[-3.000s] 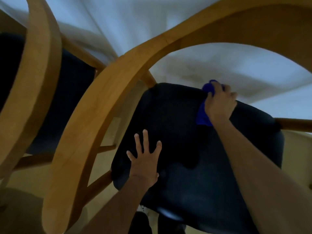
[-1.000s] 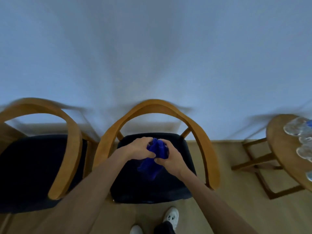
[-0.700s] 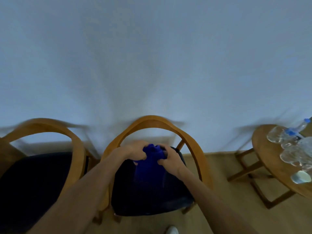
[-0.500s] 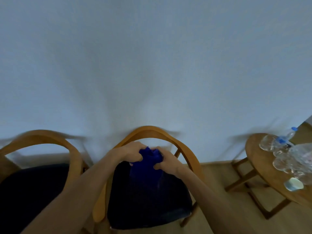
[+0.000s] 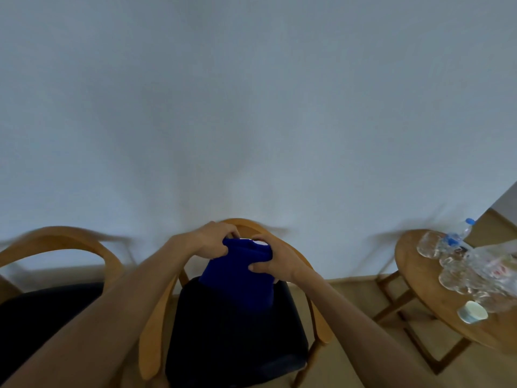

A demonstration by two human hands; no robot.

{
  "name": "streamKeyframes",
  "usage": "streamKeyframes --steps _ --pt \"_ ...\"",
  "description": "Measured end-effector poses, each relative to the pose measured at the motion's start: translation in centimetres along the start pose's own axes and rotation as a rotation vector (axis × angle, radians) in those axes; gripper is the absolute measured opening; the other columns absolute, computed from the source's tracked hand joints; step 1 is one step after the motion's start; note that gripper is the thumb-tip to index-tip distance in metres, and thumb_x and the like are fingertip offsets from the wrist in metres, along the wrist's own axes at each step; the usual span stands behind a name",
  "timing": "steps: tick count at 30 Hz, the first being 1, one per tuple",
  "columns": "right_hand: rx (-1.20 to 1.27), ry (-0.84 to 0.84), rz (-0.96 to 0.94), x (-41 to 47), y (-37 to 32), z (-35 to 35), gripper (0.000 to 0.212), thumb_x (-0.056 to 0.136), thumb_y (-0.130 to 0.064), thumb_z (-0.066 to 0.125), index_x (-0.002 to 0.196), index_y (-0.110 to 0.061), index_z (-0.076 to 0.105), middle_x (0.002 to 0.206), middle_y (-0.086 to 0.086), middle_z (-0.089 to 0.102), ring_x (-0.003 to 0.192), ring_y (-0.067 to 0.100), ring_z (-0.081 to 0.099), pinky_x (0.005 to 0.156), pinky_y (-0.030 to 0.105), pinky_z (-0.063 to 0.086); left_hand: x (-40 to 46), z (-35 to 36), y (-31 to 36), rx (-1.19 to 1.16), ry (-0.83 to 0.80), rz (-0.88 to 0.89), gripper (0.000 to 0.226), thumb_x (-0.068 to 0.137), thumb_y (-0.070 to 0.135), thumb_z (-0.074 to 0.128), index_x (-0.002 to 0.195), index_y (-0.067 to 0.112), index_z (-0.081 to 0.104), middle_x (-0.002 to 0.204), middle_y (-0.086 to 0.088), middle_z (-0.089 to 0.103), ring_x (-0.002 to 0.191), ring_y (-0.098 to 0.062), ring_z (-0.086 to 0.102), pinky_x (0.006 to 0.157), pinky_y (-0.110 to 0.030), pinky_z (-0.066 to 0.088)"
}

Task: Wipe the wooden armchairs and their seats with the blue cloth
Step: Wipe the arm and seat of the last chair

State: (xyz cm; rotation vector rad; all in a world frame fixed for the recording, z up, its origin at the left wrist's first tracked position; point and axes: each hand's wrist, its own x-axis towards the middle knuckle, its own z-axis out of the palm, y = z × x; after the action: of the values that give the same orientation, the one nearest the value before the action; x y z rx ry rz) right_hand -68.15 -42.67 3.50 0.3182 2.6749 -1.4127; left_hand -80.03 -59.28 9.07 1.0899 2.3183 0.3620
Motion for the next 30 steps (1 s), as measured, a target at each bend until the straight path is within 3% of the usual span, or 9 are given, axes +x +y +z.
streamKeyframes --steps 3,7,9,13,17,20,23,26,30 --pt "-0.194 -0.020 -0.010 0.3 0.0 -0.2 0.034 0.086 -0.033 0.065 0.117 -0.022 0.059 0.105 0.000 0.067 0.091 0.016 0.064 0.082 0.037 0.056 -0.1 -0.3 0.3 0.068 0.031 0.033 0.031 0.090 0.002 0.048 0.114 0.017 0.061 0.115 -0.003 0.062 0.099 -0.017 0.058 0.086 -0.029 0.053" --pt "-0.383 -0.038 -0.062 0.6 -0.1 -0.7 0.032 0.088 -0.028 0.064 0.118 -0.017 0.066 0.134 -0.003 0.047 0.123 0.015 0.039 0.101 0.034 0.039 0.2 -0.9 0.6 0.104 0.073 0.055 0.033 0.089 -0.001 0.047 0.108 0.019 0.064 0.110 0.000 0.061 0.098 -0.016 0.057 0.077 -0.023 0.048" --pt "-0.430 -0.087 -0.144 0.8 -0.2 -1.1 0.032 0.087 -0.024 0.065 0.117 -0.014 0.067 0.135 -0.003 0.049 0.121 0.014 0.042 0.099 0.033 0.040 0.3 -1.3 0.5 0.134 0.066 0.053 0.034 0.088 -0.002 0.047 0.106 0.021 0.065 0.108 0.001 0.060 0.098 -0.016 0.057 0.077 -0.024 0.049" --pt "-0.429 -0.156 -0.138 1.0 0.2 -1.4 0.025 0.083 -0.020 0.065 0.108 -0.014 0.064 0.101 0.002 0.067 0.093 0.018 0.061 0.088 0.039 0.051 0.0 -2.7 0.2 0.167 0.079 0.049 0.034 0.088 -0.003 0.044 0.094 0.025 0.061 0.097 0.004 0.059 0.091 -0.014 0.056 0.072 -0.022 0.046" --pt "-0.435 -0.225 -0.089 0.9 0.8 -1.9 0.023 0.083 -0.025 0.063 0.106 -0.023 0.059 0.098 -0.002 0.065 0.092 0.017 0.060 0.090 0.041 0.050 -0.6 -4.9 0.0 0.199 0.097 0.036 0.034 0.085 -0.004 0.043 0.091 0.024 0.062 0.087 0.008 0.056 0.087 -0.013 0.056 0.067 -0.021 0.043" --pt "-0.421 -0.264 -0.043 1.0 0.7 -2.7 0.025 0.087 -0.022 0.061 0.112 -0.022 0.062 0.097 -0.008 0.065 0.093 0.013 0.061 0.089 0.031 0.049 -0.9 -6.0 -1.0 0.218 0.110 -0.004 0.032 0.086 -0.003 0.044 0.091 0.024 0.061 0.089 0.006 0.058 0.087 -0.014 0.057 0.068 -0.022 0.043" --pt "-0.491 -0.253 -0.075 1.7 0.6 -4.0 0.019 0.086 -0.019 0.063 0.105 -0.021 0.059 0.086 -0.011 0.059 0.084 0.011 0.057 0.080 0.025 0.045 -1.2 -6.4 -2.8 0.242 0.122 -0.060 0.030 0.087 -0.003 0.044 0.092 0.022 0.058 0.093 0.003 0.058 0.089 -0.015 0.057 0.070 -0.024 0.044" --pt "-0.490 -0.202 -0.082 2.2 0.3 -4.9 0.018 0.084 -0.015 0.064 0.098 -0.021 0.054 0.089 -0.005 0.059 0.084 0.014 0.058 0.080 0.028 0.048 -1.5 -6.3 -4.6 0.218 0.145 -0.117 0.027 0.090 -0.002 0.044 0.100 0.016 0.062 0.096 0.000 0.058 0.091 -0.017 0.057 0.072 -0.025 0.046" --pt "-0.445 -0.078 -0.023 2.8 0.2 -5.5 0.015 0.087 -0.017 0.064 0.098 -0.020 0.056 0.092 -0.003 0.059 0.087 0.015 0.058 0.075 0.022 0.045 -1.5 -5.2 -6.2 0.162 0.140 -0.191 0.020 0.094 0.007 0.050 0.110 0.012 0.059 0.102 -0.001 0.056 0.091 -0.015 0.056 0.065 -0.018 0.043"
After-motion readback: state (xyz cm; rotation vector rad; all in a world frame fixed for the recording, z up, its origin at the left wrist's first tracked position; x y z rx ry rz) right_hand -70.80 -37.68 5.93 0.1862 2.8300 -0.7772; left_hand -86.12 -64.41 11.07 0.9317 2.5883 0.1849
